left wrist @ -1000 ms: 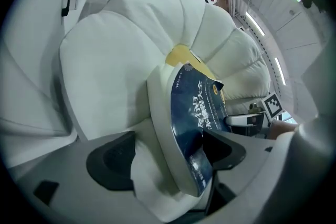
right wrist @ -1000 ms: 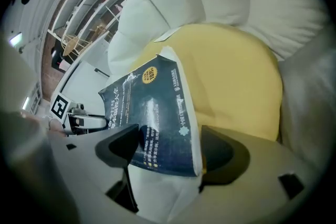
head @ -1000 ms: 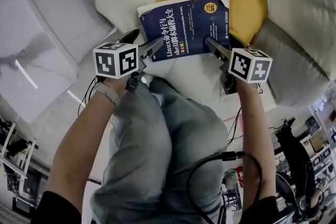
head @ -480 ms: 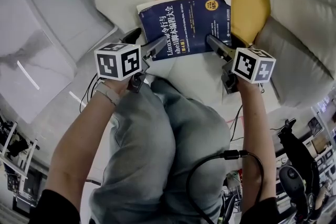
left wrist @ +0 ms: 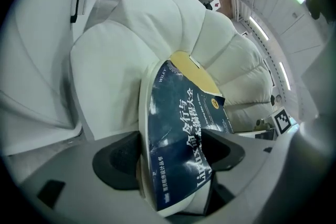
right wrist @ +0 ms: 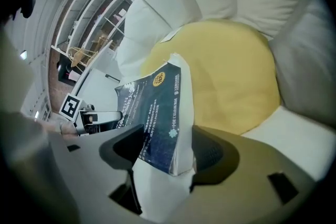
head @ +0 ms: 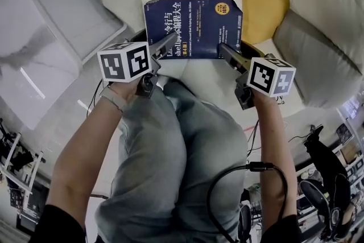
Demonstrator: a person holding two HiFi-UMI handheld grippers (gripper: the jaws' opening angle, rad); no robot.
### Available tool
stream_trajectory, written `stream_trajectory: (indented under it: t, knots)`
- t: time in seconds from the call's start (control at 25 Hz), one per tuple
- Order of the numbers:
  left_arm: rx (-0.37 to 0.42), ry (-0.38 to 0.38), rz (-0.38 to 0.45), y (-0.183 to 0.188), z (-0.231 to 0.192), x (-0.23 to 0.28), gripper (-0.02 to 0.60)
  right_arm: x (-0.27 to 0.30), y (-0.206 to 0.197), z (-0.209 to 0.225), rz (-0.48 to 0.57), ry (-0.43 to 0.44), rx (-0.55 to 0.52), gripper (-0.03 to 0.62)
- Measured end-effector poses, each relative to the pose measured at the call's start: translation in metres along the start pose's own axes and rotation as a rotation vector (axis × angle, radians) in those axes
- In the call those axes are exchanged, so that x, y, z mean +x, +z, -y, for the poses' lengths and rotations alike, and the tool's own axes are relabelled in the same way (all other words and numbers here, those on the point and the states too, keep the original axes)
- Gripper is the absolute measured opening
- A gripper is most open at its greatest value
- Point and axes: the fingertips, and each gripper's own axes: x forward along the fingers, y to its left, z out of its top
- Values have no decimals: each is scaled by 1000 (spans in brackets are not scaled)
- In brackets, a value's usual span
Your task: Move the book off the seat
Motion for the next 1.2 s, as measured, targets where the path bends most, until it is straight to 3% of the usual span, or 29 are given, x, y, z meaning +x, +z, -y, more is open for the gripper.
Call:
stream_trajectory:
  t: [0.48, 0.64, 0.88, 1.2]
  knots:
    - [74, 83, -24, 10, 18, -37, 262, -39, -12, -14, 112, 12, 228, 264]
    - [62, 89, -39, 16, 15, -31, 235, -34, 0, -10, 106, 21, 242, 261]
    - [60, 94, 1, 23, 25, -59, 229, -51, 6, -30, 119, 24, 233, 261]
    - [35, 72, 64, 27, 19, -44, 216, -41, 8, -18, 124, 37, 215, 261]
